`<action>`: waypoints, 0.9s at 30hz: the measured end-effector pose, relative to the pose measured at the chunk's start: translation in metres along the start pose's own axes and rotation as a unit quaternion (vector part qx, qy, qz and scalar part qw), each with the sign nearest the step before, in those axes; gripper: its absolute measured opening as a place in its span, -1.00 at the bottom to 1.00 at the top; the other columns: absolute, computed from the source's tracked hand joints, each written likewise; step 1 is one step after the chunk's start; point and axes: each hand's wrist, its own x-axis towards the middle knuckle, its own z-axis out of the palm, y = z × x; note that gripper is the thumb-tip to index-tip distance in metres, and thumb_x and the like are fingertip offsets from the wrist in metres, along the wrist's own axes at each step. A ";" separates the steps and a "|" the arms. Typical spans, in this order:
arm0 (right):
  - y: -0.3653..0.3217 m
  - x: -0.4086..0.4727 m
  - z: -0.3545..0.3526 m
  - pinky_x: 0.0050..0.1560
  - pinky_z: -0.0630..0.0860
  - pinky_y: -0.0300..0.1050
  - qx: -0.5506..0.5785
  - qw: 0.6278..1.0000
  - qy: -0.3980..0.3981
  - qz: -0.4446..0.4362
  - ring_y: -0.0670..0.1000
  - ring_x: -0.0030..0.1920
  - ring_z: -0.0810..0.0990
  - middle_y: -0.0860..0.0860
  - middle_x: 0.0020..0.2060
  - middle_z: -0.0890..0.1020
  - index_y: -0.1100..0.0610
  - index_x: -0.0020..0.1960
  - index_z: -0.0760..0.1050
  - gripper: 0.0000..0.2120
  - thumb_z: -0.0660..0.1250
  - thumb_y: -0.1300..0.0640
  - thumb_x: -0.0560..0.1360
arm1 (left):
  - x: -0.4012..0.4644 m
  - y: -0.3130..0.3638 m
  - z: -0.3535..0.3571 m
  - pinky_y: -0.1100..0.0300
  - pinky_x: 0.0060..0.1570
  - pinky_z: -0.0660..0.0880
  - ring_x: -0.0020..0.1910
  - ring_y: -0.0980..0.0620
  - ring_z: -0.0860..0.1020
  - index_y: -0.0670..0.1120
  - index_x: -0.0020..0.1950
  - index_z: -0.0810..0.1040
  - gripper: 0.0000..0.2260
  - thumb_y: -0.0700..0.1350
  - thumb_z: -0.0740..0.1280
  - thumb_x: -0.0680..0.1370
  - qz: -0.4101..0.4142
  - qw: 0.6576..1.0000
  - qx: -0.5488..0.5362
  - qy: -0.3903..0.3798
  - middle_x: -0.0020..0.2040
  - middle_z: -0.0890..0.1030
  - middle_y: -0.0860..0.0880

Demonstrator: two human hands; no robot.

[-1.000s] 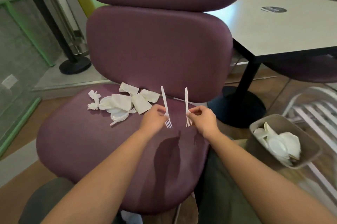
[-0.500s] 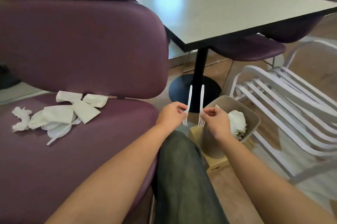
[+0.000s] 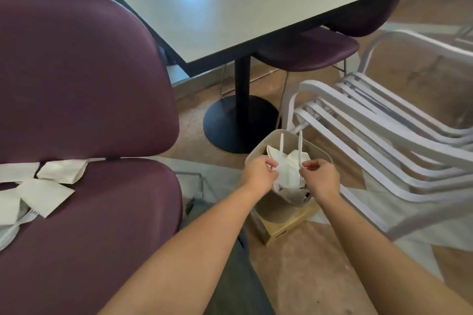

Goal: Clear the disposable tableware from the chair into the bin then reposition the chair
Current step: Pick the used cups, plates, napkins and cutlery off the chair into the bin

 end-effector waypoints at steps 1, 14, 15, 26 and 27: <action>0.002 0.002 0.001 0.01 0.56 -0.03 -0.008 1.000 -0.003 -0.004 0.09 -0.07 0.62 0.08 -0.03 0.67 0.14 0.05 0.60 -0.86 0.39 0.19 0.49 | 0.005 0.002 0.005 0.13 0.05 0.55 -0.09 0.00 0.58 -0.01 0.12 0.56 -0.84 -0.11 0.39 0.54 -0.003 1.000 -0.008 -0.005 -0.09 0.60 0.00; -0.025 -0.021 0.034 0.13 0.46 -0.11 -0.054 0.990 -0.081 -0.099 0.07 0.10 0.58 0.05 0.13 0.64 0.13 0.17 0.59 -0.75 0.30 0.18 0.52 | 0.003 -0.014 -0.024 0.12 0.09 0.52 0.10 0.03 0.57 0.06 0.18 0.59 -0.80 -0.04 0.29 0.58 0.016 0.999 0.020 0.041 0.11 0.61 0.05; -0.032 -0.026 0.039 0.07 0.45 -0.13 -0.043 0.989 -0.092 -0.106 0.06 0.05 0.58 0.03 0.11 0.64 0.13 0.17 0.59 -0.76 0.30 0.18 0.52 | 0.000 -0.017 -0.035 0.14 0.06 0.50 0.10 0.04 0.56 0.06 0.17 0.58 -0.81 -0.02 0.29 0.58 0.019 0.998 0.023 0.052 0.12 0.61 0.06; -0.128 -0.122 0.114 0.07 0.42 -0.18 -0.062 0.941 -0.211 -0.256 0.02 0.14 0.57 0.02 0.11 0.64 0.11 0.20 0.58 -0.75 0.29 0.12 0.55 | -0.070 -0.077 -0.197 0.12 0.12 0.50 0.11 0.06 0.58 0.12 0.12 0.58 -0.83 0.01 0.28 0.57 -0.023 0.978 0.040 0.203 0.10 0.64 0.09; -0.137 -0.136 0.126 0.09 0.45 -0.14 -0.062 0.935 -0.225 -0.268 0.03 0.12 0.58 0.02 0.08 0.65 0.11 0.18 0.59 -0.76 0.29 0.12 0.54 | -0.082 -0.090 -0.214 0.14 0.12 0.50 0.11 0.06 0.58 0.11 0.13 0.58 -0.83 0.01 0.28 0.57 -0.037 0.974 0.041 0.221 0.10 0.65 0.09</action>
